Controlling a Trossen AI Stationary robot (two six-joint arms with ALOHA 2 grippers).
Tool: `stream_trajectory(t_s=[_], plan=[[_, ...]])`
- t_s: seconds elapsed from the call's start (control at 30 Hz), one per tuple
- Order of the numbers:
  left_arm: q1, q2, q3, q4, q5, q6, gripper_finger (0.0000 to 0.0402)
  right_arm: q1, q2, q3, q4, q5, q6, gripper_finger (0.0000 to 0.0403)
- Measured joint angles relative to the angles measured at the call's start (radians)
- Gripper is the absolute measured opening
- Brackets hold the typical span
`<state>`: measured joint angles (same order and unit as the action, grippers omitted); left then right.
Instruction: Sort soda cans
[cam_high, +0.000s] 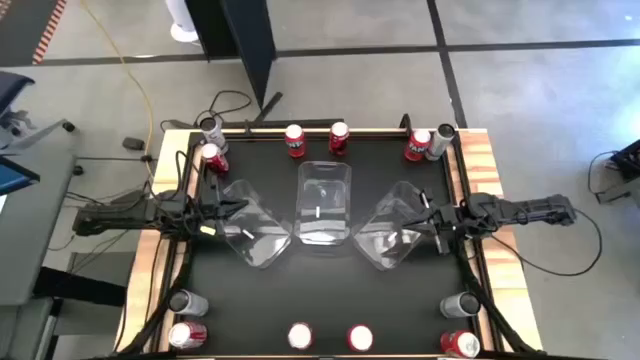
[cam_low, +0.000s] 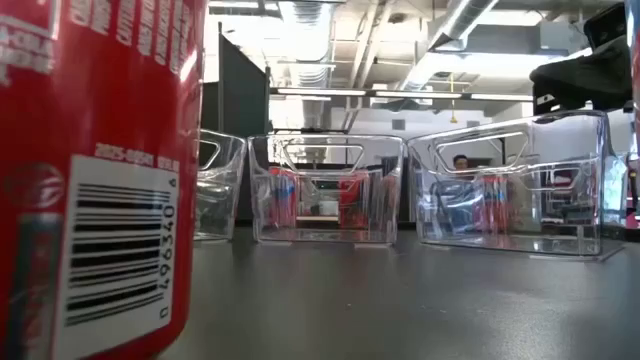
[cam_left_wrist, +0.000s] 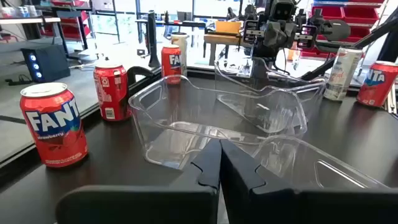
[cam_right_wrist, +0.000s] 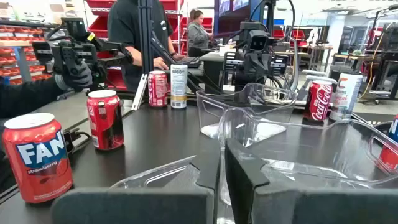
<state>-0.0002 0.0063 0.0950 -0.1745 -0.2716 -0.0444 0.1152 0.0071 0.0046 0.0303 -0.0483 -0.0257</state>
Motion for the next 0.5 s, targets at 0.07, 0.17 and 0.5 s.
stream_trajectory(t_s=[0.07, 0.17, 0.5], plan=[[0.0, 0.0, 0.0, 0.0, 0.0, 0.0, 0.0, 0.0, 0.0, 0.0, 0.0, 0.0, 0.0, 0.0044], [0.0, 0.0, 0.0, 0.0, 0.0, 0.0, 0.0, 0.0, 0.0, 0.0, 0.0, 0.0, 0.0, 0.0044], [0.0, 0.0, -0.002, 0.049, -0.05, -0.001, 0.0, 0.0, 0.0, 0.0, 0.003, 0.0, 0.0, 0.0044]])
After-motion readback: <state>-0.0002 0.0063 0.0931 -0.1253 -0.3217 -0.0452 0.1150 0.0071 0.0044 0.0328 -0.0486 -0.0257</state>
